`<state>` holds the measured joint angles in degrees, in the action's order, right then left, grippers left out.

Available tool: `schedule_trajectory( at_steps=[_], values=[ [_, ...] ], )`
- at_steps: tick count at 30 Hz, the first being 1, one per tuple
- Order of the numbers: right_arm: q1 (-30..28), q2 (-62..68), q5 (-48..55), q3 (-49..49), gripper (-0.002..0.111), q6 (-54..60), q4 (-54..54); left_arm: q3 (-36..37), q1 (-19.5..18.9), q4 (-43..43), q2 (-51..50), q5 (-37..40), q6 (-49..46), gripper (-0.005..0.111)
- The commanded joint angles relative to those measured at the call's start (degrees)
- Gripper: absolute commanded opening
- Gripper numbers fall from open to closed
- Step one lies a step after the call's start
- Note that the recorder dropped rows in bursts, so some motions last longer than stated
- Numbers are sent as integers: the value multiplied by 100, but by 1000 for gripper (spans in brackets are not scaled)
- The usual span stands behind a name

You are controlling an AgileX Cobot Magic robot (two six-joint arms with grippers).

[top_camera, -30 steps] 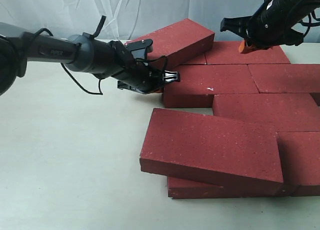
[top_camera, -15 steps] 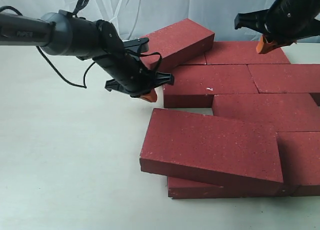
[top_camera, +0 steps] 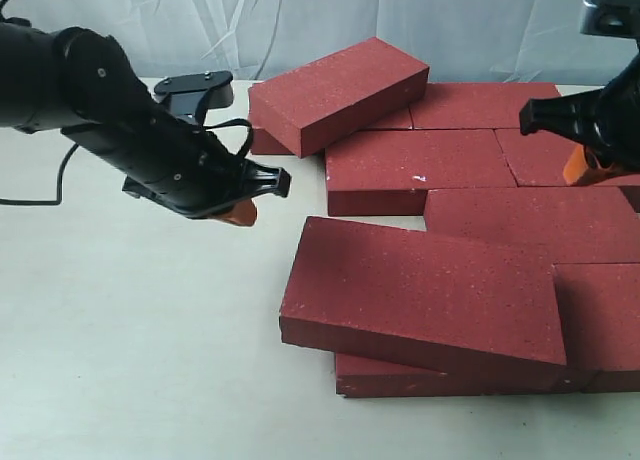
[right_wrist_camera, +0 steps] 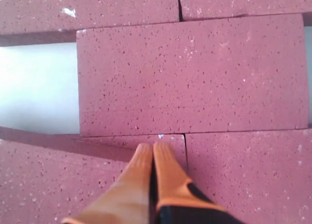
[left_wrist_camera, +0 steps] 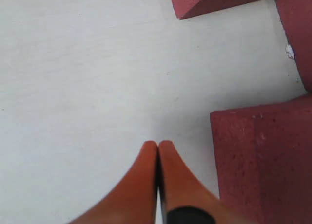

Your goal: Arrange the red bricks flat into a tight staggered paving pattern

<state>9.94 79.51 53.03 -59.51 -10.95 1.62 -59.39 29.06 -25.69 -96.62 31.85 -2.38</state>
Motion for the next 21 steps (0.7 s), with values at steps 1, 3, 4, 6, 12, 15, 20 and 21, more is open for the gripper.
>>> schedule_trajectory(
  at_steps=[1, 3, 4, 6, 12, 15, 20, 21],
  values=[
    [-21, -307, -117, 337, -1, 36, -8, 282, 21, 203, 434, -61, 30, 0],
    [-21, -404, -153, 533, -1, 36, -8, 366, 21, 277, 592, -8, 30, 0],
    [-21, -457, -168, 621, -1, 36, -8, 392, 21, 302, 651, 10, 30, 0],
    [-21, -526, -279, 876, -1, 36, -8, 459, 36, 400, 781, 52, 30, 0],
    [-21, -553, -732, 1565, -1, 36, -8, 698, 269, 940, 936, 44, 113, 0],
    [-21, -553, -999, 1788, -1, 36, -8, 769, 391, 1010, 925, -74, 113, 0],
    [-21, -553, -1179, 2091, -1, 36, 75, 783, 412, 1010, 872, -411, 238, 0],
    [-21, -553, -1179, 2108, -1, 36, 168, 783, 412, 966, 863, -488, 238, 0]
  ],
)
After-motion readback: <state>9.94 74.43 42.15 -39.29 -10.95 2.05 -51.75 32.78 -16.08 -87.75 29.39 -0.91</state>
